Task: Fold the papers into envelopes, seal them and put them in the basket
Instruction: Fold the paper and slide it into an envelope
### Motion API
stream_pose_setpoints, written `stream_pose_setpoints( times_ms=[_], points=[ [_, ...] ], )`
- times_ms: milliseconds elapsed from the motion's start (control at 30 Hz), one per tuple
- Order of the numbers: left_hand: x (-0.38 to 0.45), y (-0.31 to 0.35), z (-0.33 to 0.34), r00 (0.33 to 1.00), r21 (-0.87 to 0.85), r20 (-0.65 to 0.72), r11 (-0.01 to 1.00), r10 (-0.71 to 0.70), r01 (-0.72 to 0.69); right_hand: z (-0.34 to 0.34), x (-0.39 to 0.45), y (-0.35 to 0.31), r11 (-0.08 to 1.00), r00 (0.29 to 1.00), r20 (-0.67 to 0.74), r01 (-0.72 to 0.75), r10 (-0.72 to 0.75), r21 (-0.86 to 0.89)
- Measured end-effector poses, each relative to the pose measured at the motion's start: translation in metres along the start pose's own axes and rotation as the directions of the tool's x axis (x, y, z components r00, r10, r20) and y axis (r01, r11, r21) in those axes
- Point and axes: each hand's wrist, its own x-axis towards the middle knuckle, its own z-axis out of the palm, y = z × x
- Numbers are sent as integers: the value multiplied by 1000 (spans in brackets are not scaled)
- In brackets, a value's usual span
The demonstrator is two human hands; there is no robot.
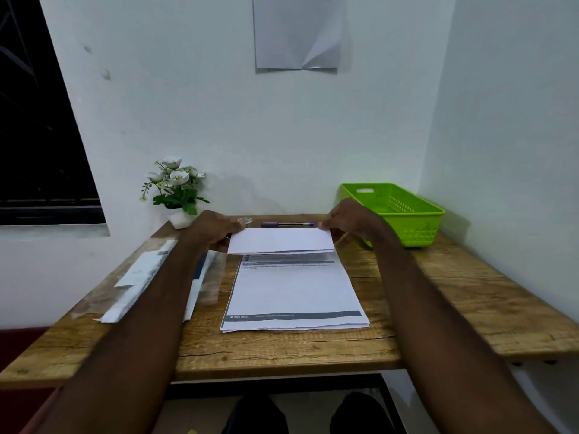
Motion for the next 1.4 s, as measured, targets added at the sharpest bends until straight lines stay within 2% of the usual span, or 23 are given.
stream_pose_setpoints(
  times_ms=[133, 267, 367, 567, 633, 733, 833, 900, 967, 1033, 1100, 1167, 1233, 1333, 1400],
  points=[
    [1, -4, 6, 996, 235, -59, 970, 69, -54, 10, 2, 3, 991, 996, 27, -81, 84, -108],
    [-5, -3, 9, 986, 509, 1, 848, 168, -145, 14, 7, 9, 973, 987, 58, -138, 151, -185],
    [-7, -4, 12, 991, 553, 10, 824, 137, -119, 16, 11, 16, 961, 985, 59, -147, 165, -236],
    [-8, -4, 22, 987, 643, -80, 764, 138, -55, 17, 14, 19, 932, 986, 51, -135, 161, -336],
    [-7, -4, 24, 984, 619, -95, 783, 150, -59, 17, 14, 18, 917, 990, 22, -121, 140, -380],
    [-6, -3, 24, 980, 570, -100, 817, 173, -86, 16, 13, 11, 876, 997, -51, -70, 52, -476],
    [-2, 3, 12, 943, 495, -149, 848, 297, -189, 19, 12, 3, 886, 991, -118, -3, -59, -463],
    [-1, 8, -2, 906, 531, -165, 809, 390, -251, 24, 10, -5, 909, 981, -137, 67, -134, -411],
    [0, 10, -21, 888, 622, -120, 731, 443, -281, 32, 8, -16, 916, 966, -138, 156, -220, -370],
    [2, 7, -46, 886, 707, -91, 656, 454, -264, 46, 3, -29, 910, 949, -111, 244, -296, -335],
    [2, -2, -75, 881, 774, -127, 601, 456, -200, 64, -8, -43, 897, 922, -77, 347, -380, -275],
    [3, -16, -101, 865, 813, -179, 566, 468, -138, 85, -22, -55, 862, 875, -44, 464, -481, -202],
    [4, -35, -121, 860, 813, -210, 572, 465, -111, 105, -40, -65, 798, 804, 18, 593, -595, -106],
    [6, -61, -140, 883, 731, -207, 667, 422, -147, 132, -69, -80, 708, 694, 161, 705, -702, 45],
    [8, -69, -147, 889, 665, -207, 725, 409, -179, 146, -83, -86, 653, 622, 238, 753, -746, 79]
  ],
)
